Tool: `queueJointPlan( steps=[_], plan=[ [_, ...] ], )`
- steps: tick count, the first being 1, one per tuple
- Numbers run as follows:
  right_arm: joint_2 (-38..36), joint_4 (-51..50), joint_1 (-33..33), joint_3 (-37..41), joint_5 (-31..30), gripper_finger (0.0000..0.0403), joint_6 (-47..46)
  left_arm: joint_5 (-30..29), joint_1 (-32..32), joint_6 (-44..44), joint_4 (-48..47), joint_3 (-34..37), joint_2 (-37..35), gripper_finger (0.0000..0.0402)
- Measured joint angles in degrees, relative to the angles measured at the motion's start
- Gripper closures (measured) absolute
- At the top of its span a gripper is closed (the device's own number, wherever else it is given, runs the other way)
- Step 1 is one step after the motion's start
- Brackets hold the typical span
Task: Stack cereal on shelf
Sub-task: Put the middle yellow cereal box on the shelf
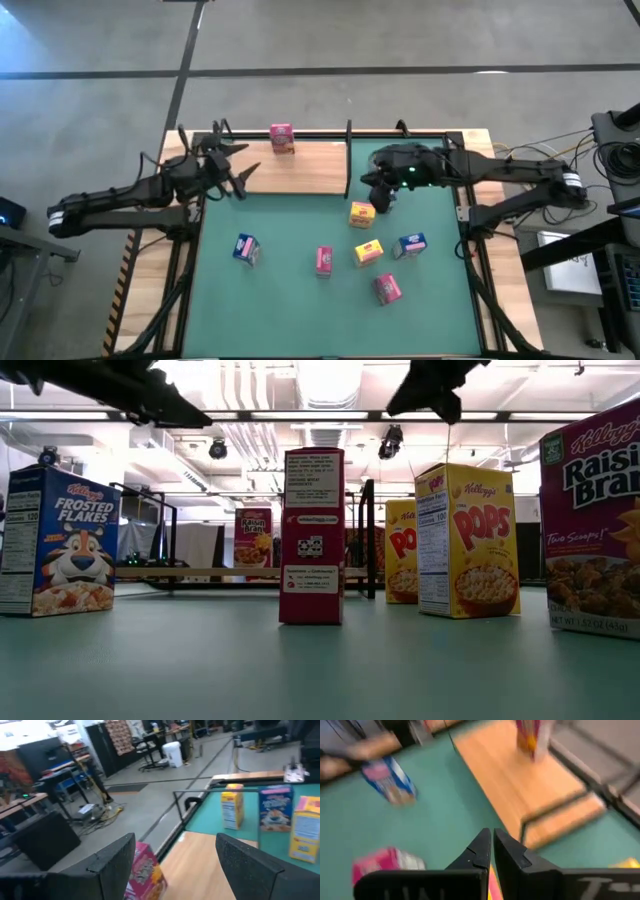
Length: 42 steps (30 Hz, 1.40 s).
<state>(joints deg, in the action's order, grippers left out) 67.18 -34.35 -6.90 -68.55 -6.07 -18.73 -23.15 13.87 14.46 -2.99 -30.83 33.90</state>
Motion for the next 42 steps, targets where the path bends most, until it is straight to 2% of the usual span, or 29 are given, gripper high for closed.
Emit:
queueJointPlan(
  steps=[6,10,20,24,31,34,38,42],
  plan=[
    [8.49,-15.11,0.0,-10.97,0.0,0.039,0.53,-0.45,0.0,0.14,-0.3,0.0,-1.36,0.0141],
    [13.25,-22.21,0.0,-15.02,0.04,0.039,4.03,-0.45,0.0,0.24,-0.58,0.0,-1.43,0.0141],
    [20.36,-26.04,-0.02,-16.57,0.1,0.0382,7.92,-0.45,0.0,1.05,-0.57,0.0,-1.39,0.0141],
    [22.47,-27.8,-0.02,-16.57,1.65,0.0342,9.5,-0.45,0.0,1.07,-0.59,0.0,-1.37,0.0141],
    [24.6,-28.81,0.28,-16.55,9.22,0.022,12.2,-0.45,0.0,1.07,-0.57,-0.02,-1.28,0.0141],
    [24.96,-28.96,0.67,-16.43,9.54,0.0179,14.5,-0.42,0.0,1.07,-0.57,-0.03,-1.28,0.0141],
    [25.48,-28.81,0.63,-15.75,7.8,0.0145,15.22,-0.4,0.0,1.07,-0.67,-0.04,-1.21,0.0141],
    [26.35,-28.4,0.71,-14.66,6.47,0.0132,15.02,-0.36,0.0,1.07,-0.96,-0.04,-1.19,0.0141]
  ],
)
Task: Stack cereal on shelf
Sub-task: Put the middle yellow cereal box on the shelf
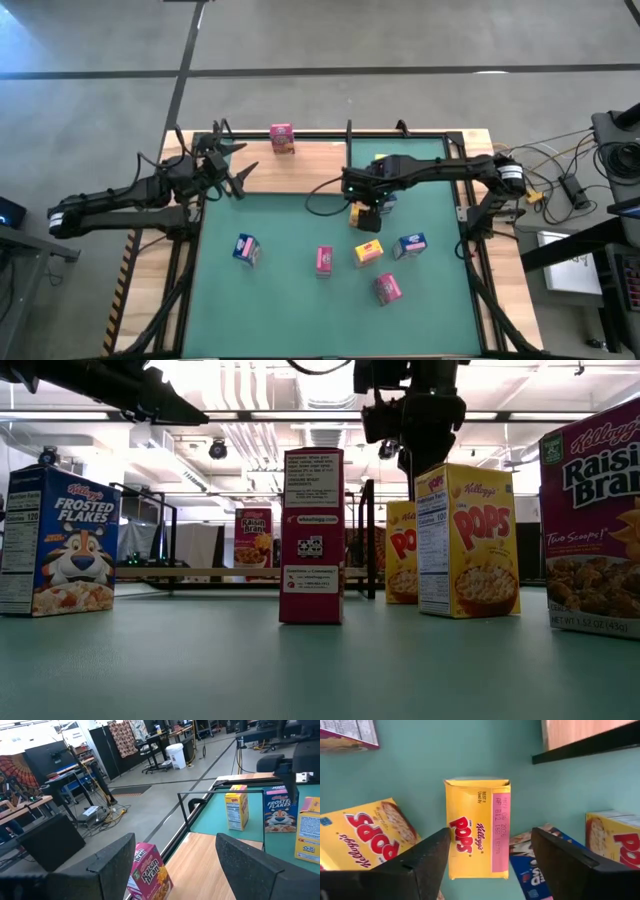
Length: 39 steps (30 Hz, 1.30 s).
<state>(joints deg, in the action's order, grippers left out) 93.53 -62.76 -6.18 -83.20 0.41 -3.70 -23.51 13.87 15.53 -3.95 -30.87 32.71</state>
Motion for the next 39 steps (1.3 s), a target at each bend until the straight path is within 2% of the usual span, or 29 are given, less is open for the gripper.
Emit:
queueJointPlan(
  steps=[12,21,27,32,39],
  plan=[
    [-1.87,0.1,0.26,0.33,-0.68,0.0158,-1.22,0.02,0.0,0.0,0.02,0.0,0.06,0.0141],
    [-3.78,0.45,0.83,0.33,-0.59,0.0153,-4.24,0.02,0.0,0.31,0.07,0.0,1.08,0.0141],
    [-2.19,2.17,2.35,0.33,-0.58,0.0154,-4.22,0.02,0.0,0.48,0.12,0.0,1.35,0.0141],
    [0.11,1.64,2.98,0.33,-4.35,0.0158,-4.24,0.02,0.0,0.48,0.13,0.0,1.33,0.0141],
    [2.02,1.98,2.94,0.33,-4.94,0.017,-3.45,0.02,0.0,0.48,0.11,0.0,1.33,0.0141]
  ],
)
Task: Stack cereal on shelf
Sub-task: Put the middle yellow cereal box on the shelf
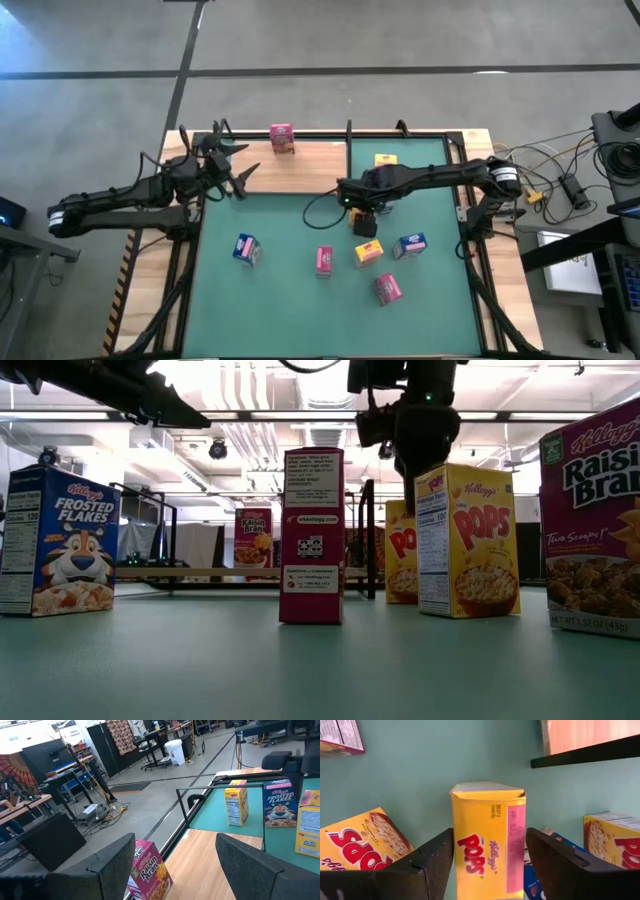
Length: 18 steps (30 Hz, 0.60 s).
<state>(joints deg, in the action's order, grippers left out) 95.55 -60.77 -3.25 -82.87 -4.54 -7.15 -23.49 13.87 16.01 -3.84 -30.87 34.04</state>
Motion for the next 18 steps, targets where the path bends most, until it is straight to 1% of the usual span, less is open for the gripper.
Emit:
queueJointPlan(
  steps=[8,18],
  plan=[
    [2.45,0.14,0.0,0.0,0.0,0.0198,0.97,0.0,0.0,0.0,-0.02,0.0,-0.02,0.0141],
    [1.62,-0.28,0.0,-0.17,0.52,0.0279,1.22,0.0,0.0,0.42,0.02,0.02,0.0,0.0141]
  ],
)
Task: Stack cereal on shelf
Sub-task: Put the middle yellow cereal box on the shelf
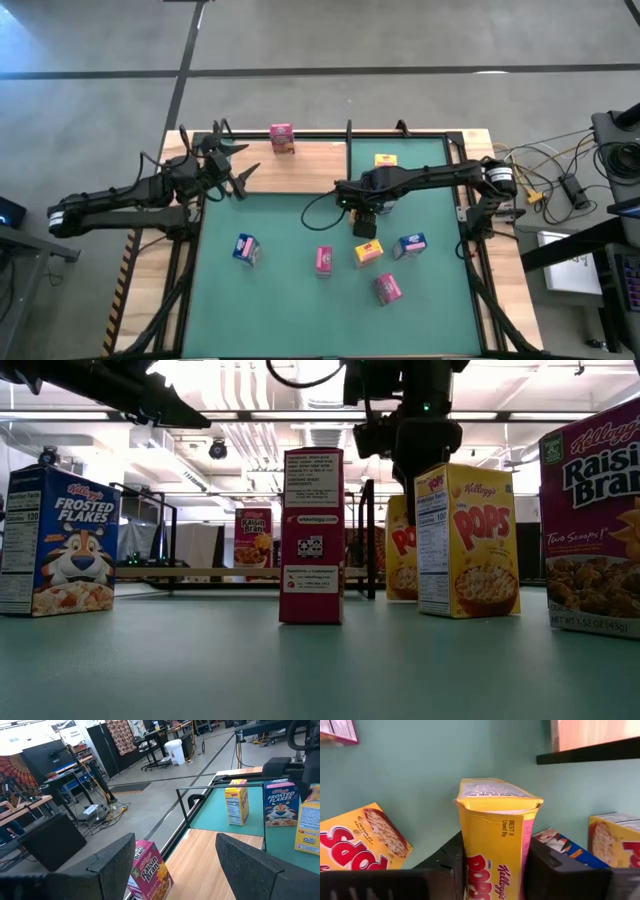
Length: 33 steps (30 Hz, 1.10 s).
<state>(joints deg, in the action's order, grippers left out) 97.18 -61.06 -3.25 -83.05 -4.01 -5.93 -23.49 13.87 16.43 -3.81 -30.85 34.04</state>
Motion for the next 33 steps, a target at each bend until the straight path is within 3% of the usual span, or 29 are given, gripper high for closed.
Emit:
queueJointPlan(
  steps=[8,18,27,33],
  plan=[
    [-2.15,0.01,0.0,-4.36,0.96,0.0289,0.74,0.0,0.0,0.0,-0.01,0.0,0.0,0.0141],
    [-2.09,4.41,-0.02,-17.92,1.25,0.0286,3.67,0.0,0.0,0.0,0.14,0.02,0.0,0.0141],
    [-2.07,12.74,-2.38,-26.11,-7.61,0.0289,12.9,0.0,0.01,0.17,0.85,0.02,0.0,0.0141],
    [-2.03,15.87,-6.45,-27.01,-8.51,0.0287,17.66,0.0,0.0,0.02,0.85,0.02,0.0,0.0141]
  ],
)
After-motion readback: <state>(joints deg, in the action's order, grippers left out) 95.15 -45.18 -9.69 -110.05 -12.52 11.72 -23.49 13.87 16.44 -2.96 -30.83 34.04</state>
